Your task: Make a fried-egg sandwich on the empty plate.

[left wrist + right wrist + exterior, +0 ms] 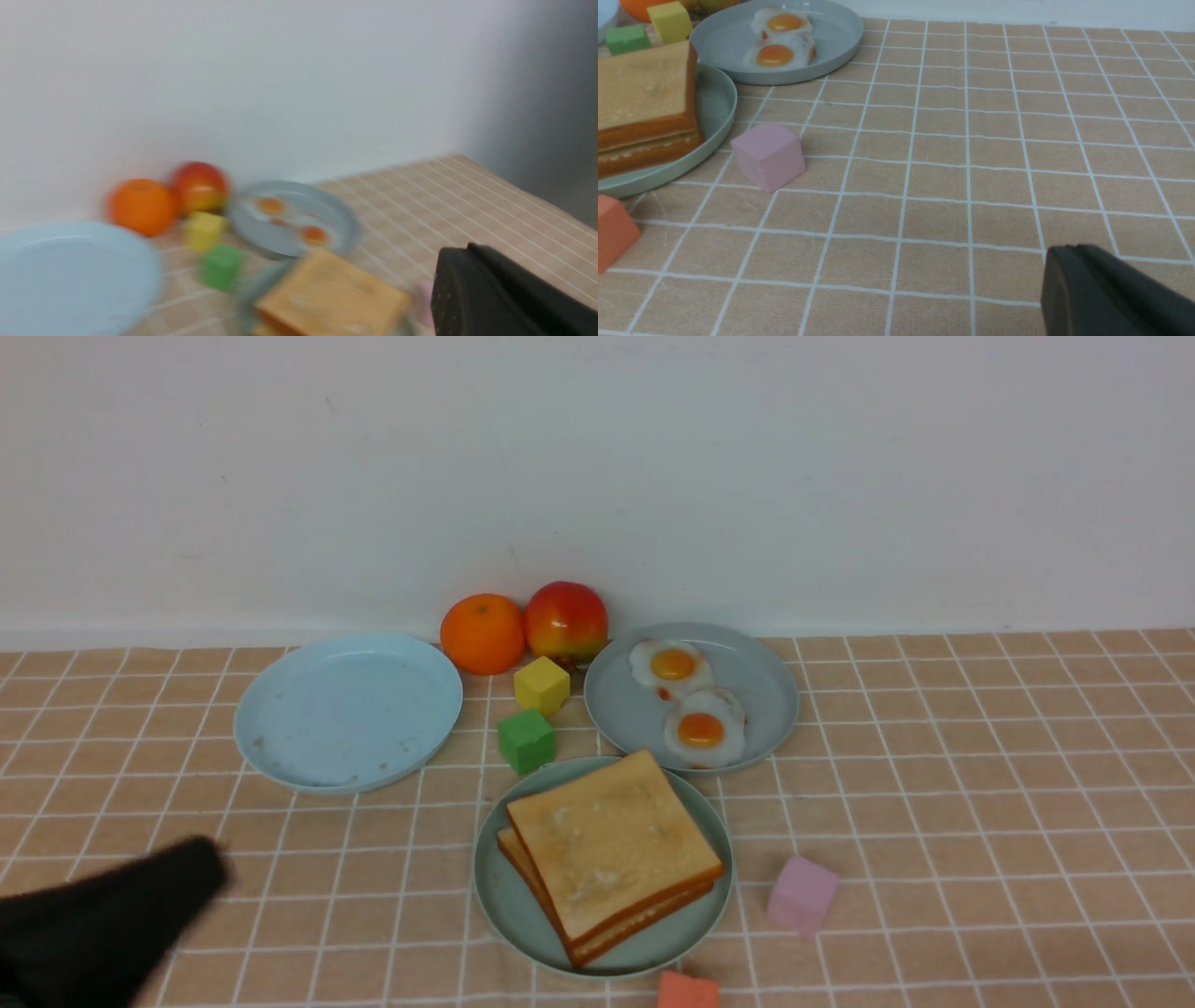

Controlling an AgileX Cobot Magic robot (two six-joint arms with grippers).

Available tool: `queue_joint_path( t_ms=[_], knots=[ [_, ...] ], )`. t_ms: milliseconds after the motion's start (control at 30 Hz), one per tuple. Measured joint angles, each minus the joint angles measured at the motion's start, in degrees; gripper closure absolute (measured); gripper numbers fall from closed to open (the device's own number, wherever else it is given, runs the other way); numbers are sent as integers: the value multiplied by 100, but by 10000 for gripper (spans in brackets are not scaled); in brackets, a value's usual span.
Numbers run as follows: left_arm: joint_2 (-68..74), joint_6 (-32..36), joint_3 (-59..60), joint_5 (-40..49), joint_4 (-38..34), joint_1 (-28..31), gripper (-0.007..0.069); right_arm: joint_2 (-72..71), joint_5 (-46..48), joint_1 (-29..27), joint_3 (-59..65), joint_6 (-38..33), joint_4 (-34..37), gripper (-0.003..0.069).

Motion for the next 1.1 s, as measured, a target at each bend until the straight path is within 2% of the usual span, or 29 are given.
queue_joint_path(
  t_ms=[33, 167, 233, 333, 533, 1100],
  knots=[
    [-394, -87, 154, 119, 107, 496, 638, 0, 0, 0, 0, 0, 0, 653],
    [-1323, -382, 638, 529, 318, 1810, 638, 0, 0, 0, 0, -1, 0, 648],
    [-1799, -623, 952, 721, 383, 2344, 638, 0, 0, 0, 0, -1, 0, 648],
    [-2058, -940, 1301, 1041, 480, 2777, 638, 0, 0, 0, 0, -1, 0, 645],
    [-2082, -1366, 1381, 2590, 610, 2949, 638, 0, 2, 0, 0, -6, 0, 638],
    [-2082, -1408, 1381, 2686, 610, 2949, 638, 0, 2, 0, 0, -6, 0, 617]
  ],
)
